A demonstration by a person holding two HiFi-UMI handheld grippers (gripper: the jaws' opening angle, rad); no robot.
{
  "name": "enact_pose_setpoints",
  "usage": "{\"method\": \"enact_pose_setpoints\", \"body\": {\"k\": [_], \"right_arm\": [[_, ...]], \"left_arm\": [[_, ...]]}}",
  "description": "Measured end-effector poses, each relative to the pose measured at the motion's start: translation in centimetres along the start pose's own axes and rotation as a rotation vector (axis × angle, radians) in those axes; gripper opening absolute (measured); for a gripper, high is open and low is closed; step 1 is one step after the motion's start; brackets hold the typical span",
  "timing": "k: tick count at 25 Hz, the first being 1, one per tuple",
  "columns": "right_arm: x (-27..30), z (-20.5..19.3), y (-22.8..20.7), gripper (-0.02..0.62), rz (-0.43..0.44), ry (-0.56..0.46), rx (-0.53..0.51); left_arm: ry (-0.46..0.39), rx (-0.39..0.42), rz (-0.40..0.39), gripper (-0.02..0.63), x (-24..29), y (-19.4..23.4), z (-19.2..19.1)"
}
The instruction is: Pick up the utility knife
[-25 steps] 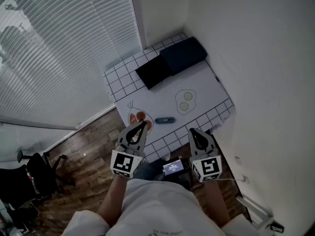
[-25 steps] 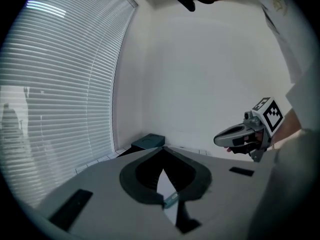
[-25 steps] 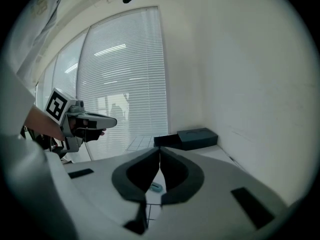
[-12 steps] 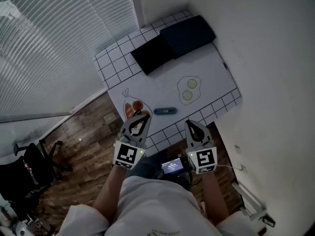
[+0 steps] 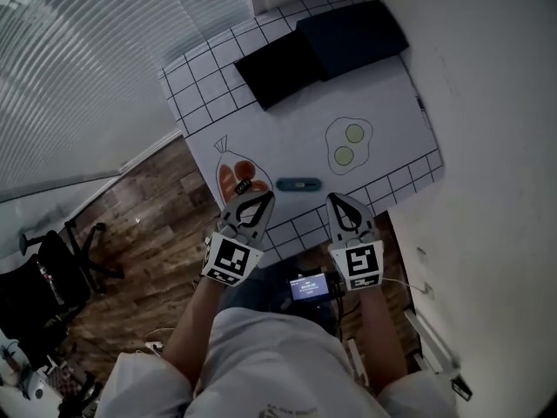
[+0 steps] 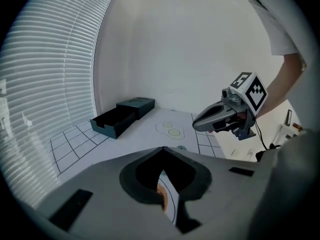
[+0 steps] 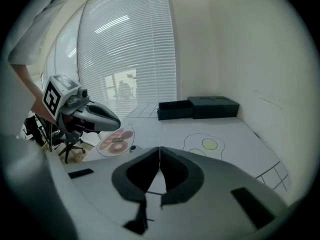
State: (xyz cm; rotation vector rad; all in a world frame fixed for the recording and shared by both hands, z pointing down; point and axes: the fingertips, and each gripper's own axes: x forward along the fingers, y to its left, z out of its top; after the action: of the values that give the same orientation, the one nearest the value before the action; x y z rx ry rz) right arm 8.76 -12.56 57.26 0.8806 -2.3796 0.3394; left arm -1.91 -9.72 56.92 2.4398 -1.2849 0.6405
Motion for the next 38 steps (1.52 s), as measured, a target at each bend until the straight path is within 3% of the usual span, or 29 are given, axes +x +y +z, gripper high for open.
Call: {"method": "enact_pose_setpoints", "body": {"k": [10,15,19,21,25,30,38], "right_arm": [[3.5,-2.0,0.4,0.008,0.101,0.078,-0.068],[4.6,-1.8,0.9,0.012,0.180,0.048,-0.095],[5.3,-2.1,1.9,0.137,0.268,0.050,-0.088],[5.6,-2.4,2.2,0.164,0.298,0.057,-0.092],[6.3,-3.1,2.9,0.204,0.348,0.092,-0.153],[7.1,-3.6,3.0,0.205,0.372,0.147,-0.280],[7.5,-4.2,3.2,0.193,0.405,0.216,-0.399]], "left_arm": [[0.076,0.028,-0.040,0.005,2.5,0.4,-2.6],[0.082,0.008,-0.057,0.005,3.4,0.4,-3.1],[0.086,-0.005,-0.067,0.005,3.5,0.3,-3.5],[0.088,-0.008,-0.072,0.005,3.5,0.4,-3.7],[0.089,-0.019,-0.079,0.005,3.2,0.8,-3.9],[0.095,-0.034,-0.080,0.005,3.1,1.3,-4.3],[0.098,-0.050,-0.086,0.005,3.2,1.8,-4.7]]}}
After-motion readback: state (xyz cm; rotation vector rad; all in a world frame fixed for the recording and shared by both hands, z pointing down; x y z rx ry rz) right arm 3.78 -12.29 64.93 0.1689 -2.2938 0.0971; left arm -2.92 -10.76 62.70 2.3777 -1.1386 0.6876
